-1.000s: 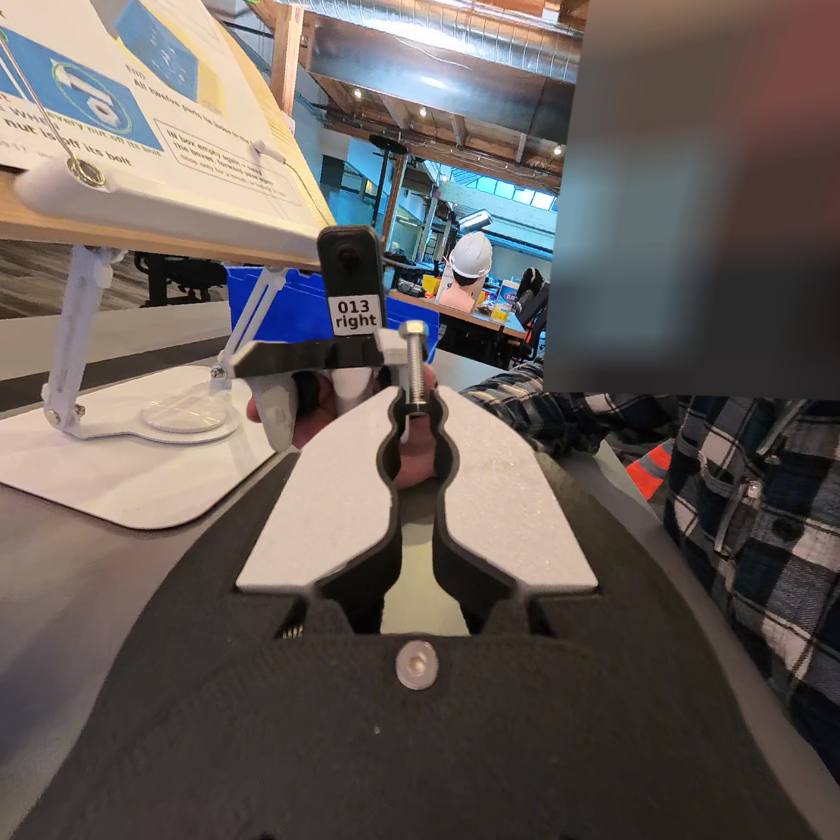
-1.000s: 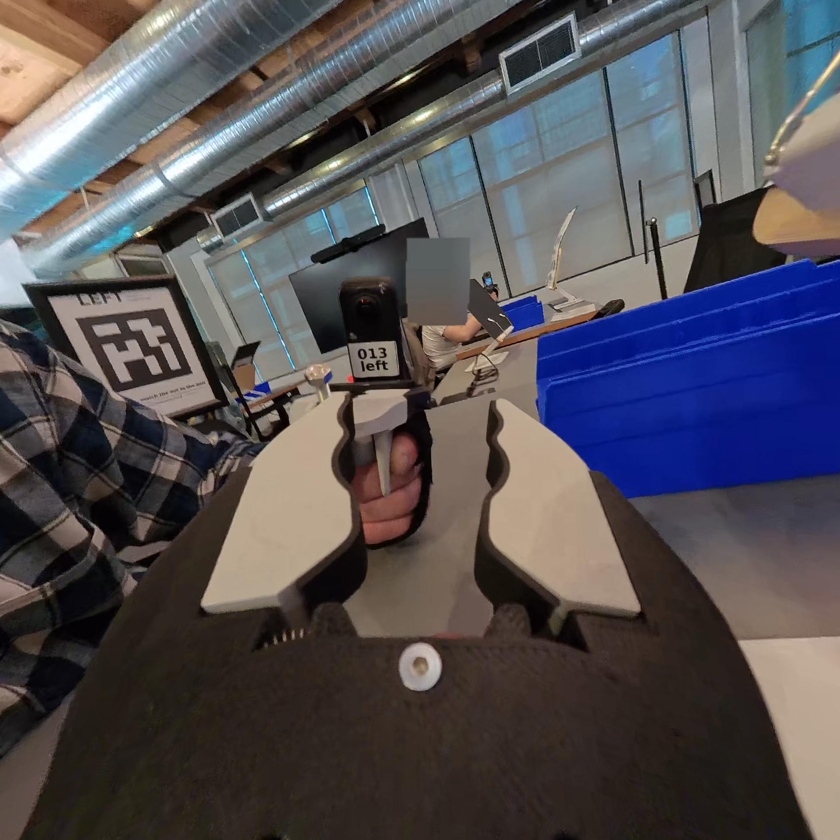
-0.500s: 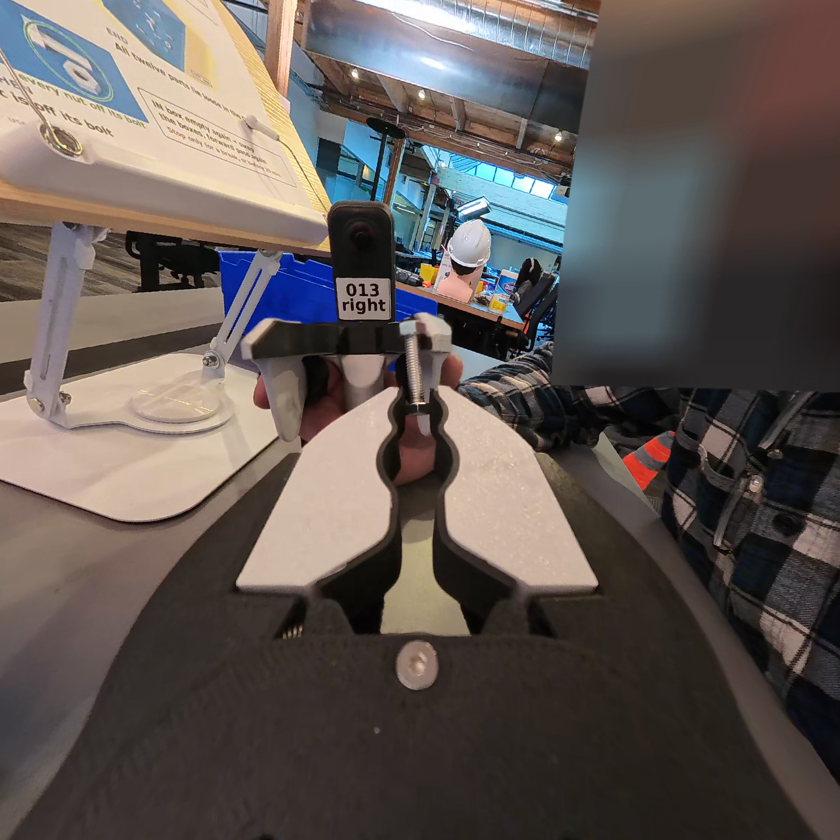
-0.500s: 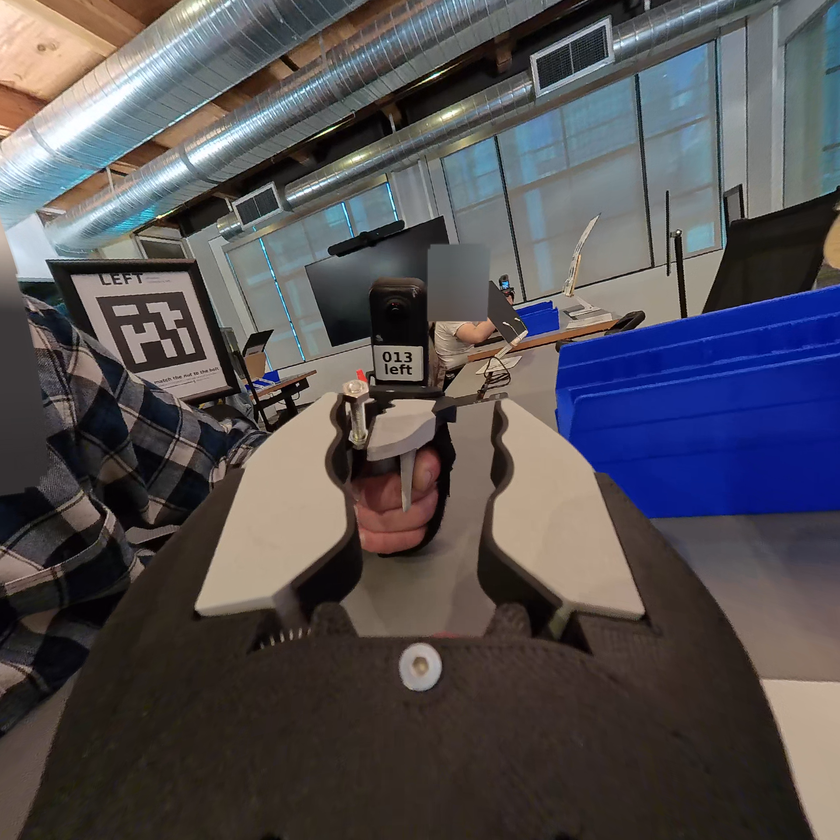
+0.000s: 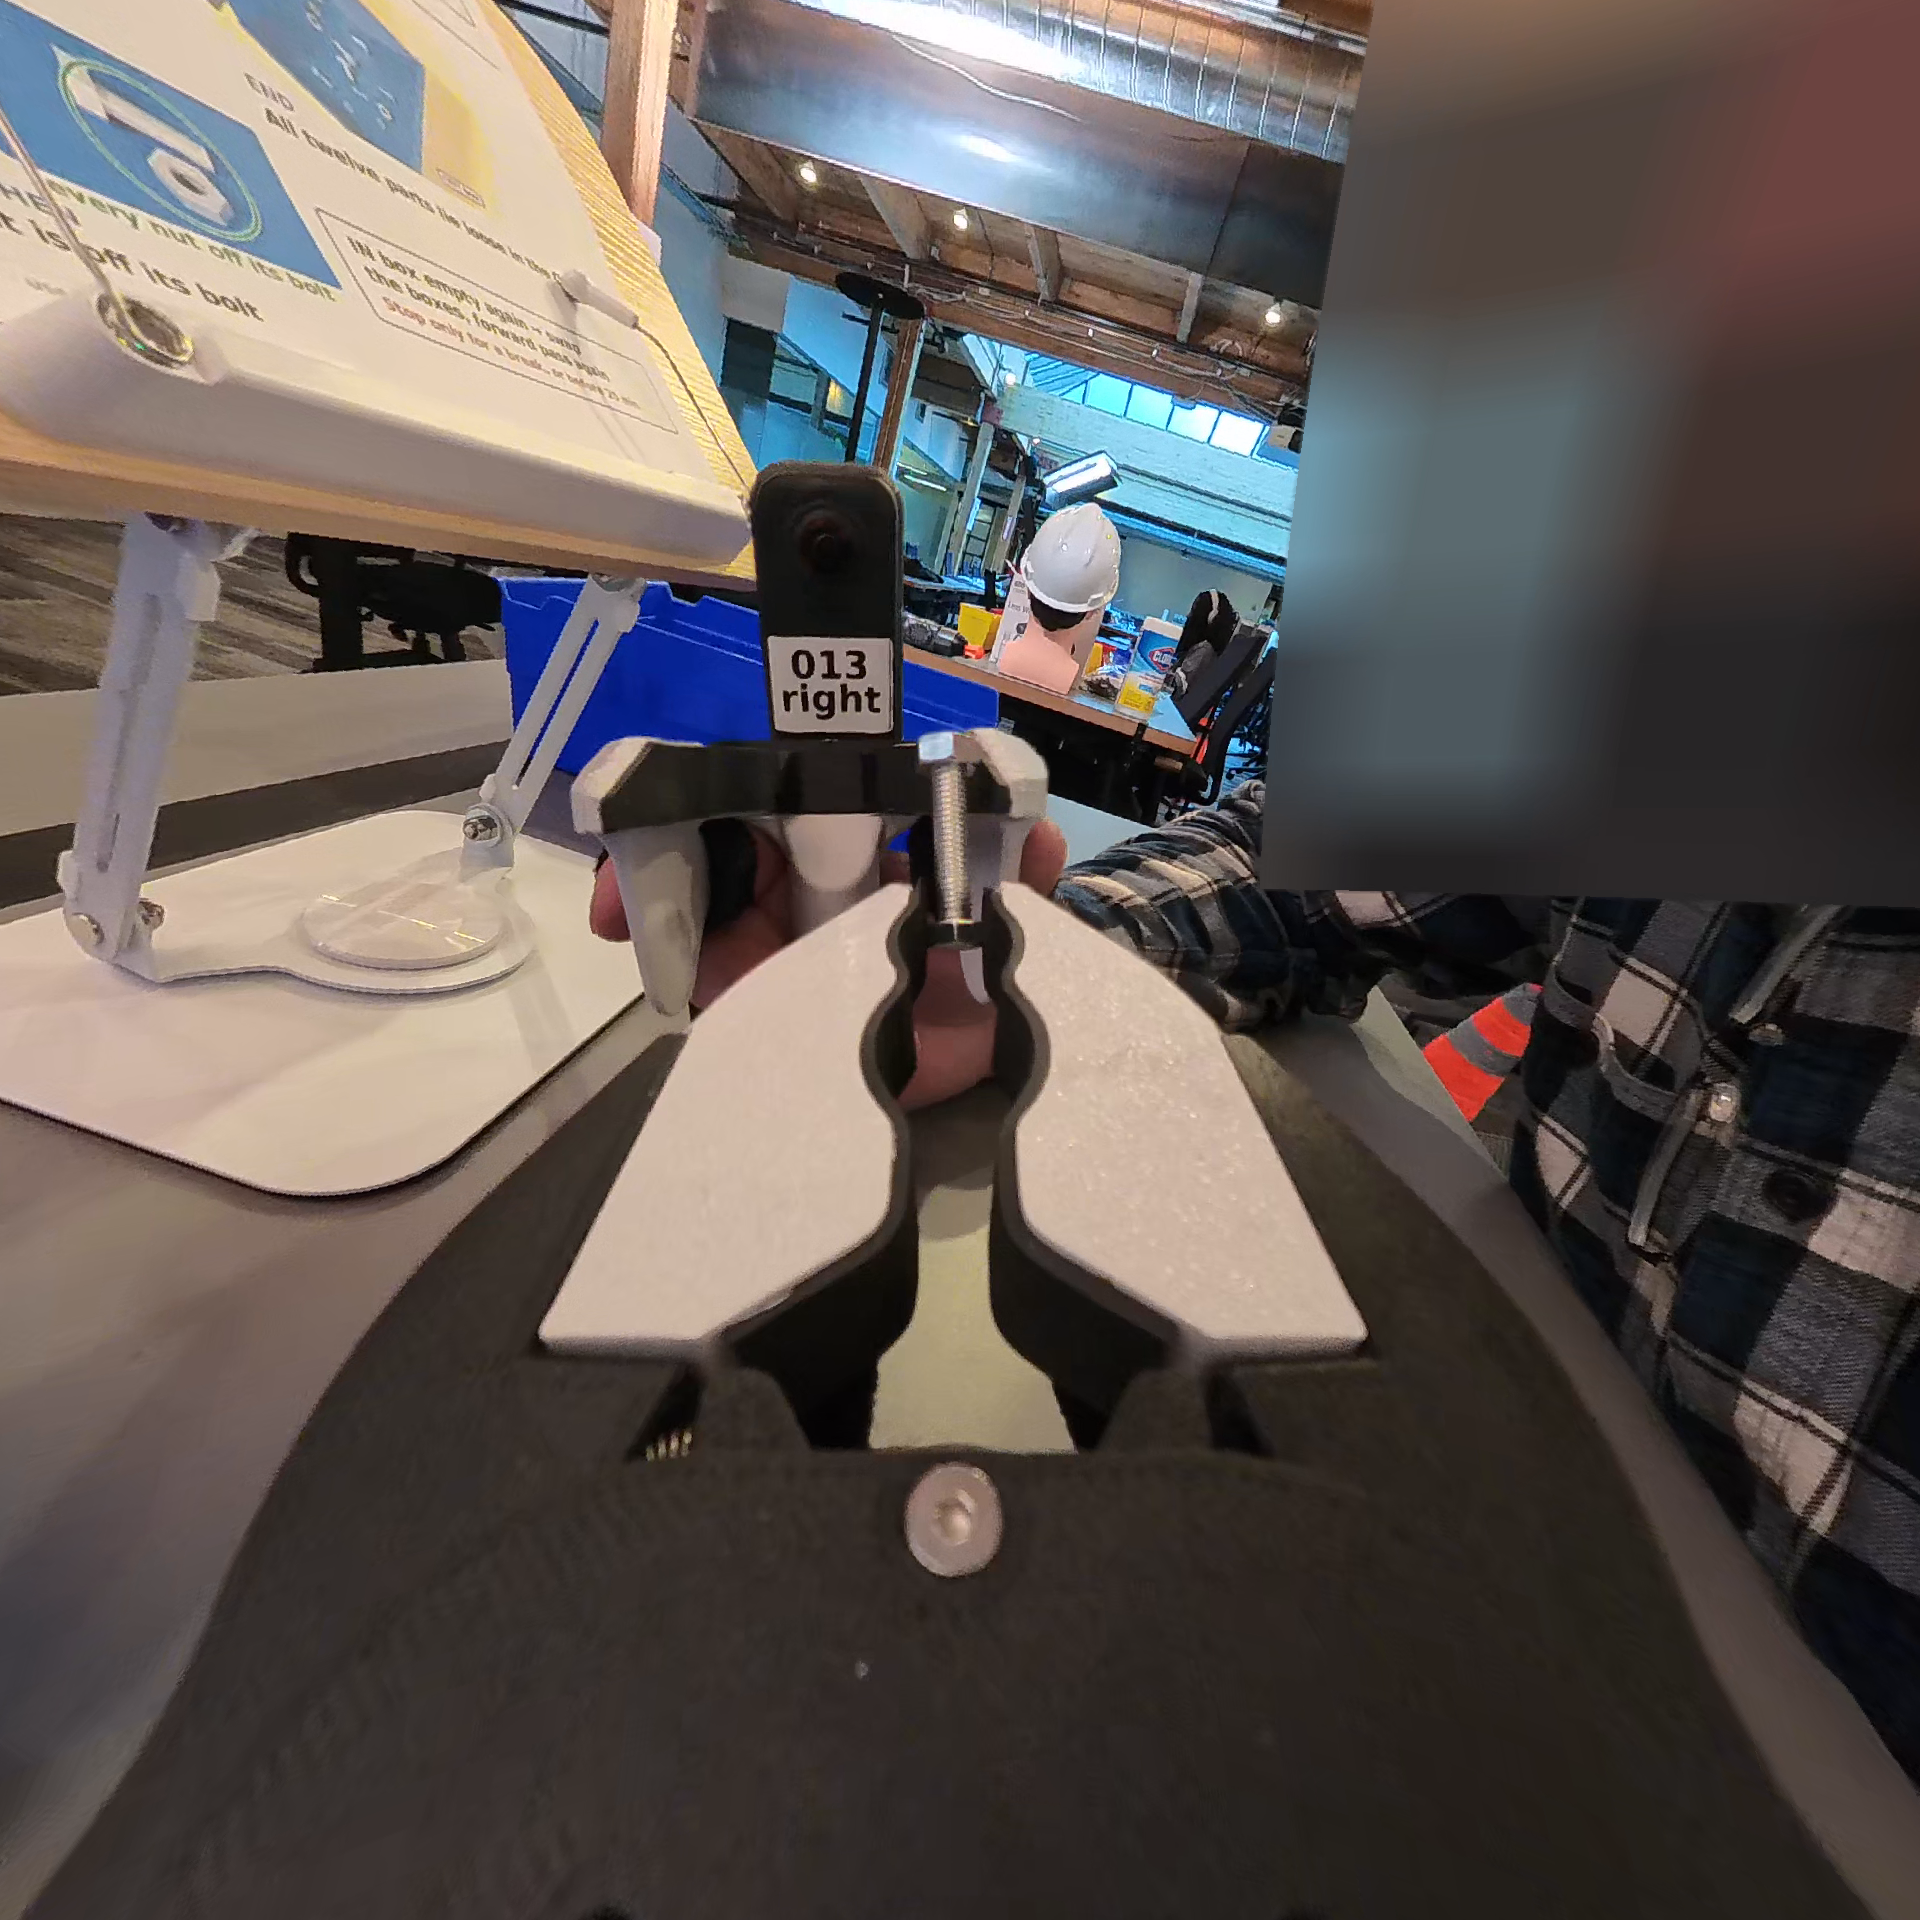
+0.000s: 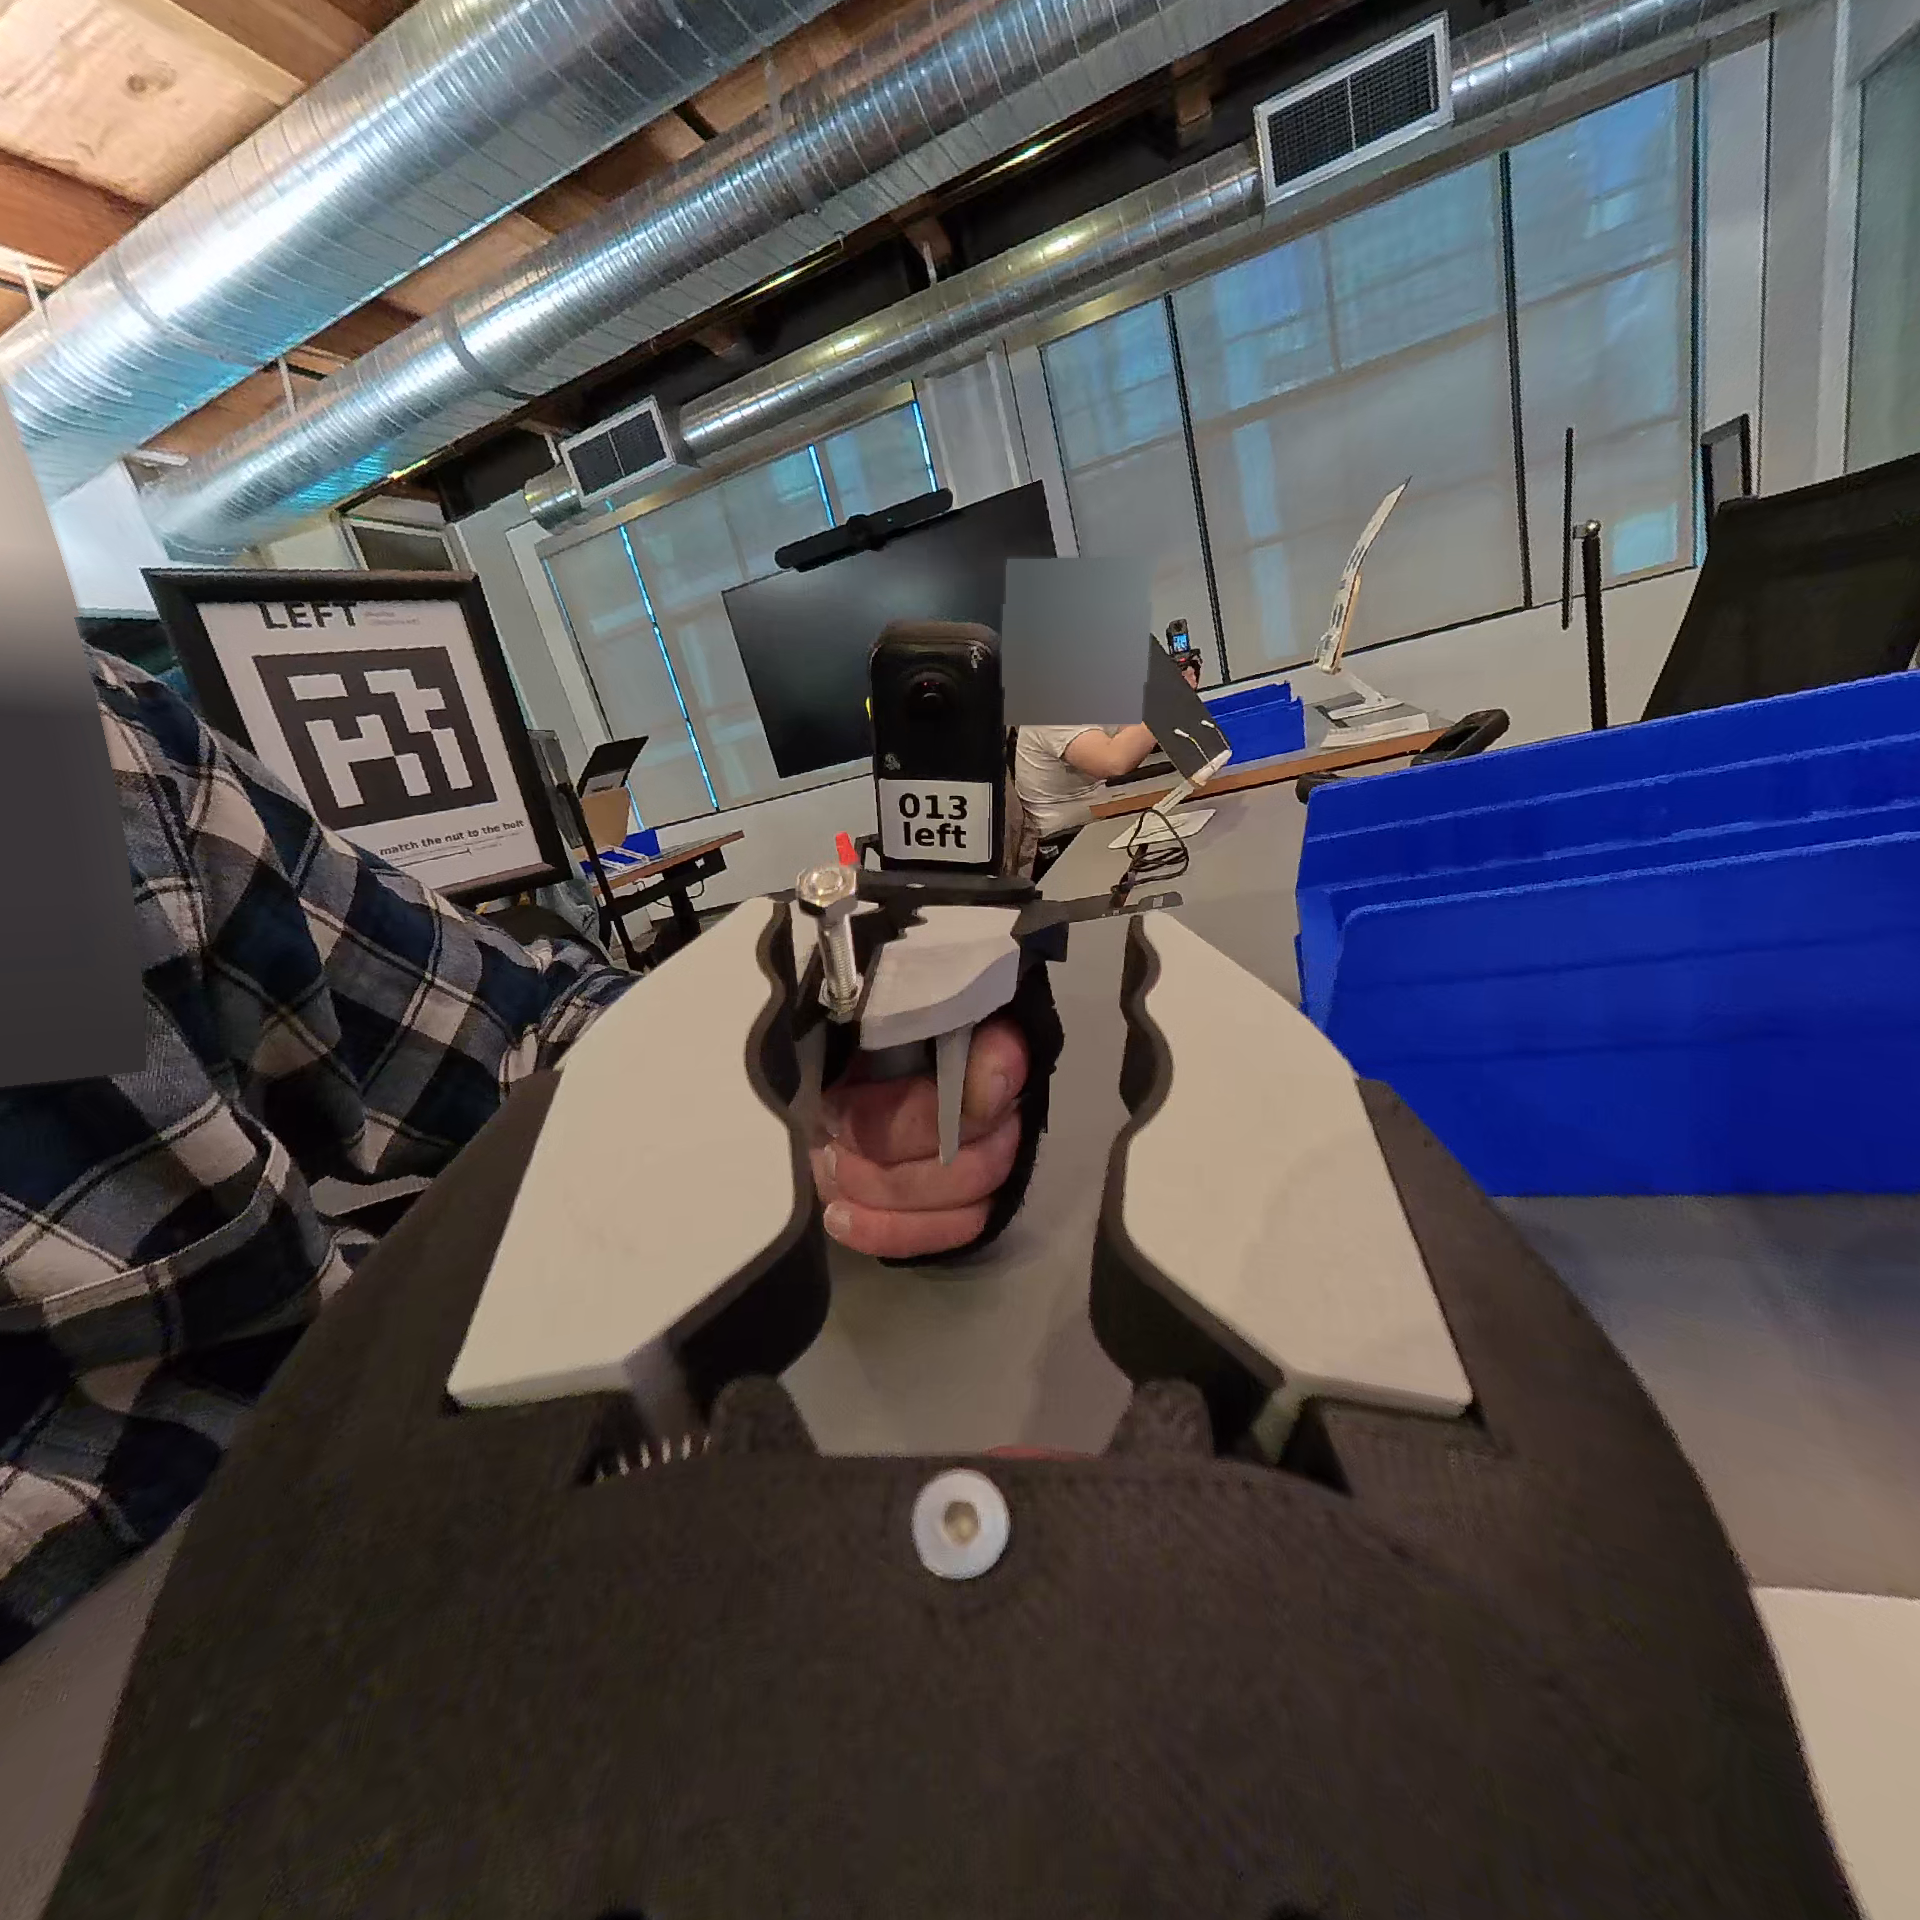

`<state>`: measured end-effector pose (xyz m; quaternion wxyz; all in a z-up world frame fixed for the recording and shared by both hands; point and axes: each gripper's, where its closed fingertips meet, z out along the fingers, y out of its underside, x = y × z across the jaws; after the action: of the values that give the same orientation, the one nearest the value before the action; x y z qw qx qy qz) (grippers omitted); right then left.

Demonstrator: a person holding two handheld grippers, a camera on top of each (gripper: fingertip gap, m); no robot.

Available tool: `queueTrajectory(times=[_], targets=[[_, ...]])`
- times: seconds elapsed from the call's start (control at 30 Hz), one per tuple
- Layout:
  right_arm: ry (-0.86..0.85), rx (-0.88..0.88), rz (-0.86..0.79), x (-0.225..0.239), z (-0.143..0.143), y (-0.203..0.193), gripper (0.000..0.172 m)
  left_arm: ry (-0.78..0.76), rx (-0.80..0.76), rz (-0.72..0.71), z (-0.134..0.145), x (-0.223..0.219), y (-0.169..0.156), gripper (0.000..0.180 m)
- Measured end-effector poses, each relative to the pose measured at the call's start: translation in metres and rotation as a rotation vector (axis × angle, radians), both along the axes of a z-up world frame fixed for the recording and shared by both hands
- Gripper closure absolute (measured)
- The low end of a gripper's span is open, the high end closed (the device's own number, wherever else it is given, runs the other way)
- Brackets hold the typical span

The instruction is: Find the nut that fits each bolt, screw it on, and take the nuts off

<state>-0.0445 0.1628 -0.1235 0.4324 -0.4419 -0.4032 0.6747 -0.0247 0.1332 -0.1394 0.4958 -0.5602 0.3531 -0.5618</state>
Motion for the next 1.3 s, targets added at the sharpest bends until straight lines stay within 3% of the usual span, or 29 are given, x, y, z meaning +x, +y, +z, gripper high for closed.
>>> queueTrajectory(times=[0.37, 0.63, 1.3], targets=[[-0.012, -0.061, -0.048, 0.003, -0.005, 0.016, 0.115, -0.017, 0.004, 0.002, 0.003, -0.003, 0.0, 0.171], [-0.005, 0.023, 0.018, -0.001, 0.0, -0.006, 0.111, -0.031, -0.016, -0.004, 0.003, -0.003, 0.001, 0.171], [-0.006, -0.013, -0.012, 0.001, -0.001, 0.004, 0.114, -0.025, -0.02, 0.011, 0.002, -0.004, 0.004, 0.171]])
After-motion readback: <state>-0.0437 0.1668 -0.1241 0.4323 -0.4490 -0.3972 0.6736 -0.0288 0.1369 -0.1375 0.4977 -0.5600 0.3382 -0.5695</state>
